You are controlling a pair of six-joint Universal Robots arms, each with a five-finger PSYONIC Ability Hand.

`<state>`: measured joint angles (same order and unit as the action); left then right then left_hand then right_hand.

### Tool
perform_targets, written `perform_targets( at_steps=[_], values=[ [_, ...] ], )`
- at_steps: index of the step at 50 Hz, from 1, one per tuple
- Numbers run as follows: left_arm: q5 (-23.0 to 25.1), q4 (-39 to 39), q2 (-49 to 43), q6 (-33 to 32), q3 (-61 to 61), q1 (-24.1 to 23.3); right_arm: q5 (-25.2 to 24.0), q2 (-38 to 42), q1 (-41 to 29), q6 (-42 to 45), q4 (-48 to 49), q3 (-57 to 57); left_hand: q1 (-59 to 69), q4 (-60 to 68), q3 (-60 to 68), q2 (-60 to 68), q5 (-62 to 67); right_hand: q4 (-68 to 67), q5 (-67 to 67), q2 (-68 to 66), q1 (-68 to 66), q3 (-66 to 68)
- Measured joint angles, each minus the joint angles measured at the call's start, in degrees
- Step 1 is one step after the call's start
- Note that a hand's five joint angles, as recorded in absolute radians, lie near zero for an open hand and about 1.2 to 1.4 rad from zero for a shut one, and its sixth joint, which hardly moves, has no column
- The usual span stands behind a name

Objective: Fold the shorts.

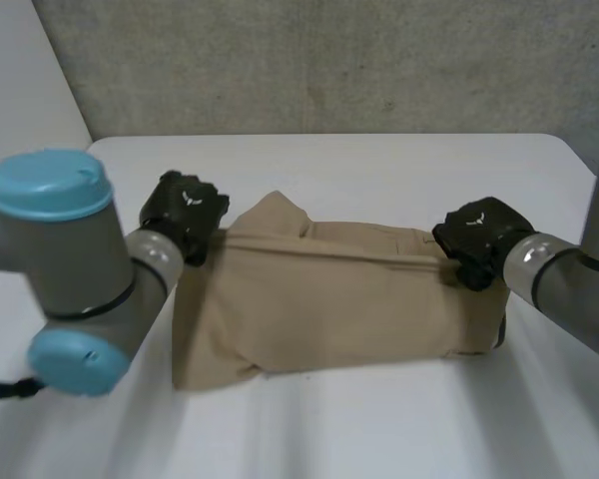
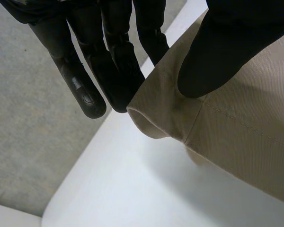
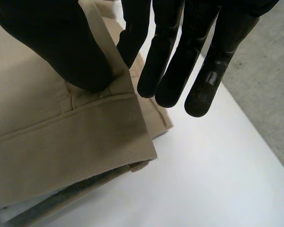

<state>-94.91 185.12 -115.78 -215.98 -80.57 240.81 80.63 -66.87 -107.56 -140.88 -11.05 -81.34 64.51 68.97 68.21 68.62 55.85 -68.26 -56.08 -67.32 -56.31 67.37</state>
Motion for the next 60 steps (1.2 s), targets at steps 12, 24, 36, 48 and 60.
perform_targets(
  at_steps=[12, 24, 36, 48, 60],
  values=[
    [0.0, 2.4, -8.8, -0.1, 10.5, 0.0, 2.0, 4.9, -3.0, 0.2, 9.2, 7.0, 0.0, 0.0, 0.0, 0.0, 0.0, 0.0, -0.4, 0.0, 0.0, 0.0],
    [0.3, 15.0, -11.5, 0.0, 18.0, 0.0, 2.7, 6.0, -2.8, -0.3, 21.9, 11.4, 0.0, 0.0, 0.0, 0.0, 0.0, 0.0, -0.5, 0.0, 0.0, 0.0],
    [0.2, 16.4, -21.4, -0.1, 21.7, 0.2, 3.4, 16.0, -2.8, -0.1, 21.8, 13.9, 0.0, 0.0, 0.0, 0.0, 0.0, 0.0, -0.6, 0.0, 0.0, 0.0],
    [0.0, 16.8, -22.9, 0.0, 22.6, 0.4, 3.1, 18.2, -2.8, -0.3, 22.2, 14.2, 0.0, 0.0, 0.0, 0.0, 0.0, 0.0, -0.6, 0.0, 0.0, 0.0],
    [-1.3, 16.7, -19.2, 0.2, 20.1, 0.2, 3.3, 12.3, -2.8, -1.1, 22.0, 11.4, 0.0, 0.0, 0.0, 0.0, 0.0, 0.0, -0.6, 0.0, 0.0, 0.0]
  ],
)
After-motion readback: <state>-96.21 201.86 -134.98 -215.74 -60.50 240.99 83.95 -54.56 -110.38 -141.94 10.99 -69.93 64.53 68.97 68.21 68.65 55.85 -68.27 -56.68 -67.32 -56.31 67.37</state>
